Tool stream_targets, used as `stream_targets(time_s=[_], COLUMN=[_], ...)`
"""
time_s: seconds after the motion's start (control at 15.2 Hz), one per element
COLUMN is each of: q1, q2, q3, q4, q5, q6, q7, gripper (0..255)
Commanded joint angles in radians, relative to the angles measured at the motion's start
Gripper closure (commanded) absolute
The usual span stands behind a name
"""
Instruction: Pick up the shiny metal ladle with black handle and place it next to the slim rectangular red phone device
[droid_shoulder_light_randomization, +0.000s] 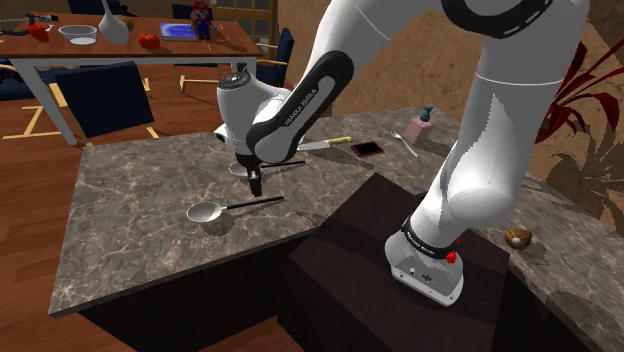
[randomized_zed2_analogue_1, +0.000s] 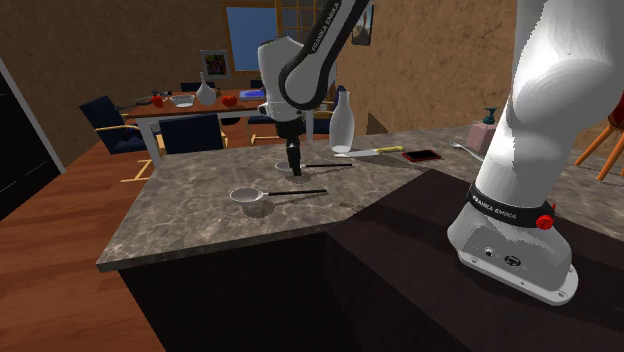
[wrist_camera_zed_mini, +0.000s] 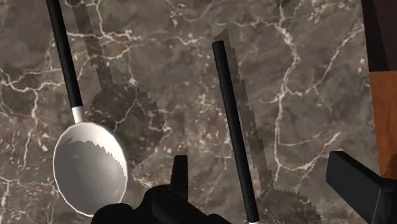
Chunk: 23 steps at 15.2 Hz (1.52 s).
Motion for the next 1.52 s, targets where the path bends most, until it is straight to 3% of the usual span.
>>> stream_targets(time_s=[0.0, 0.26, 0.79, 1.32, 1.39, 1.45], q1=[0.017, 0.066, 0.085, 0.085, 0.085, 0.085], q2=[0.068, 0.198, 0.294, 0.294, 0.294, 0.294], q3=[-0.002, -0.009, -0.049, -0.049, -0.049, -0.049], q4=[0.034, 0.119, 0.145, 0.145, 0.145, 0.145], q5=[-0.045, -0.127, -0.171, -0.171, -0.171, -0.171], q6=[0.046, 0.11, 0.181, 0.181, 0.181, 0.181], q7=[-0.007, -0.012, 0.021, 0.021, 0.021, 0.021], gripper=[0, 0, 0, 0, 255, 255])
